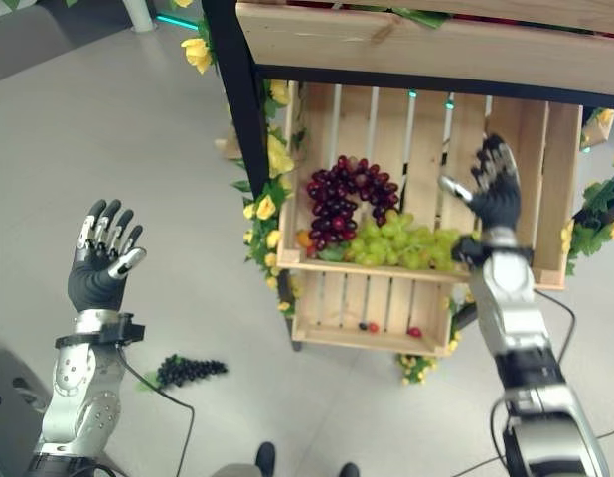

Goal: Pick up the fruits from the basket on one side to the basket on the other side

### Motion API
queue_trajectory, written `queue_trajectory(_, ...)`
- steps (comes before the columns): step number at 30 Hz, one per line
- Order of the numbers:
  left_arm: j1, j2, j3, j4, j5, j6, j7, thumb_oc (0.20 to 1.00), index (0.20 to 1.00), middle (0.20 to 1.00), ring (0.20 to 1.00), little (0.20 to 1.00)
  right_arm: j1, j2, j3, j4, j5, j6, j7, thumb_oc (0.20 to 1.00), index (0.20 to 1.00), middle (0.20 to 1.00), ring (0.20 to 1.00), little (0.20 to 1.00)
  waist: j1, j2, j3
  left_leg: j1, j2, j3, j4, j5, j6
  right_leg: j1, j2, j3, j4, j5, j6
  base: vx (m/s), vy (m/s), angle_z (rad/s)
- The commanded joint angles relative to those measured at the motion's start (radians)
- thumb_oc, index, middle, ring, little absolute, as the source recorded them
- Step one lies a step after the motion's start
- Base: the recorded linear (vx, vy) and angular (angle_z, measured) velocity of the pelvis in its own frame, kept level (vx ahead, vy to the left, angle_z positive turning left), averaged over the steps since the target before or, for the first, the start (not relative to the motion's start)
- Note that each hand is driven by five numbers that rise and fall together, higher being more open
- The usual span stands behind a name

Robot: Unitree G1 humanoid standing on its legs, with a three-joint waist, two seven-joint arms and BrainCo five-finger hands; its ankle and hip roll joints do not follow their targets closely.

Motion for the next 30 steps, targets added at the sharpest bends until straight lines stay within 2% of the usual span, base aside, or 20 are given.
queue_trajectory(1, 0.011, 0.021, 0.054, -0.013, 0.075, -0.054, 0.005, 1.0, 1.0, 1.0, 1.0, 1.0, 0.058, 0.019, -0.073, -0.092, -0.026, -0.104, 0.048, 1.0, 1.0, 1.0, 1.0, 1.0, -0.036, -0.017, -0.064, -0.015, -0.019, 0.015, 0.034, -0.067, 0.014, -0.031, -0.025, -0.011, 0.093, -0.079, 0.055, -0.01, 0.0, -0.06)
queue_trajectory(6, 0.03, -0.004, 0.108, -0.007, 0.089, -0.061, 0.0, 1.0, 1.0, 1.0, 1.0, 1.0, 0.241, 0.11, -0.137, -0.153, -0.026, -0.115, 0.127, 1.0, 1.0, 1.0, 1.0, 1.0, -0.063, -0.017, -0.072, -0.01, -0.017, 0.02, 0.029, -0.064, 0.01, -0.031, -0.021, -0.003, 0.089, -0.076, 0.054, -0.02, 0.0, -0.01)
queue_trajectory(11, 0.048, -0.027, 0.136, 0.018, 0.1, -0.076, -0.004, 1.0, 1.0, 1.0, 1.0, 1.0, 0.318, 0.193, -0.168, -0.214, 0.002, -0.133, 0.174, 1.0, 1.0, 1.0, 1.0, 1.0, -0.09, -0.011, -0.078, -0.01, -0.014, 0.034, 0.032, -0.062, 0.008, -0.036, -0.02, 0.009, 0.085, -0.067, 0.057, -0.05, 0.013, -0.06)
queue_trajectory(16, 0.056, -0.033, 0.151, 0.02, 0.11, -0.089, 0.007, 1.0, 1.0, 1.0, 1.0, 1.0, 0.334, 0.211, -0.162, -0.225, -0.013, -0.137, 0.177, 1.0, 1.0, 1.0, 1.0, 1.0, -0.1, -0.011, -0.087, -0.009, -0.013, 0.048, 0.026, -0.057, 0.007, -0.041, -0.017, 0.023, 0.075, -0.054, 0.059, -0.06, 0.02, -0.07)
queue_trajectory(20, 0.061, -0.028, 0.156, 0.026, 0.117, -0.093, 0.005, 1.0, 1.0, 1.0, 1.0, 1.0, 0.33, 0.186, -0.146, -0.211, -0.023, -0.132, 0.176, 1.0, 1.0, 1.0, 1.0, 1.0, -0.101, -0.012, -0.089, -0.006, -0.013, 0.061, 0.031, -0.06, 0.009, -0.044, -0.018, 0.035, 0.076, -0.048, 0.06, -0.03, 0.028, -0.08)
queue_trajectory(25, 0.06, 0.002, 0.124, 0.05, 0.112, -0.076, -0.029, 1.0, 1.0, 1.0, 1.0, 1.0, 0.295, 0.135, -0.07, -0.244, 0.016, -0.115, 0.249, 1.0, 1.0, 1.0, 1.0, 1.0, -0.093, -0.015, -0.085, 0.001, -0.013, 0.068, 0.041, -0.067, 0.013, -0.044, -0.021, 0.047, 0.089, -0.05, 0.06, 0.0, 0.016, -0.08)
queue_trajectory(26, 0.065, 0.054, 0.085, 0.053, 0.091, -0.048, -0.106, 1.0, 1.0, 1.0, 1.0, 1.0, 0.28, 0.091, -0.016, -0.271, 0.031, -0.095, 0.308, 1.0, 1.0, 1.0, 1.0, 1.0, -0.087, -0.014, -0.08, 0.006, -0.012, 0.069, 0.044, -0.071, 0.011, -0.039, -0.022, 0.048, 0.097, -0.056, 0.061, -0.01, -0.002, -0.06)
queue_trajectory(27, 0.064, 0.055, 0.086, 0.054, 0.09, -0.048, -0.107, 1.0, 1.0, 1.0, 1.0, 1.0, 0.279, 0.091, -0.017, -0.27, 0.032, -0.095, 0.309, 1.0, 1.0, 1.0, 1.0, 1.0, -0.088, -0.015, -0.08, 0.003, -0.012, 0.069, 0.044, -0.067, 0.012, -0.042, -0.022, 0.048, 0.096, -0.052, 0.061, -0.01, -0.002, -0.06)
queue_trajectory(28, 0.094, 0.16, 0.049, 0.051, 0.032, -0.009, -0.233, 1.0, 1.0, 1.0, 1.0, 1.0, 0.27, 0.043, 0.035, -0.287, 0.072, -0.067, 0.381, 1.0, 1.0, 1.0, 1.0, 1.0, -0.078, -0.012, -0.075, 0.005, -0.012, 0.063, 0.048, -0.068, 0.01, -0.04, -0.023, 0.043, 0.106, -0.059, 0.061, 0.0, 0.0, 0.0)
queue_trajectory(29, 0.094, 0.161, 0.05, 0.053, 0.03, -0.01, -0.235, 1.0, 1.0, 1.0, 1.0, 1.0, 0.269, 0.043, 0.035, -0.285, 0.073, -0.067, 0.382, 1.0, 1.0, 1.0, 1.0, 1.0, -0.079, -0.013, -0.076, 0.001, -0.012, 0.063, 0.048, -0.065, 0.01, -0.043, -0.024, 0.042, 0.105, -0.056, 0.061, 0.0, 0.0, 0.0)
queue_trajectory(30, 0.1, 0.208, 0.031, 0.049, 0.002, 0.001, -0.282, 1.0, 1.0, 1.0, 1.0, 1.0, 0.265, 0.019, 0.064, -0.282, 0.09, -0.056, 0.407, 1.0, 1.0, 1.0, 1.0, 1.0, -0.075, -0.013, -0.078, 0.0, -0.013, 0.058, 0.049, -0.063, 0.01, -0.042, -0.024, 0.037, 0.108, -0.058, 0.061, 0.0, 0.0, 0.0)
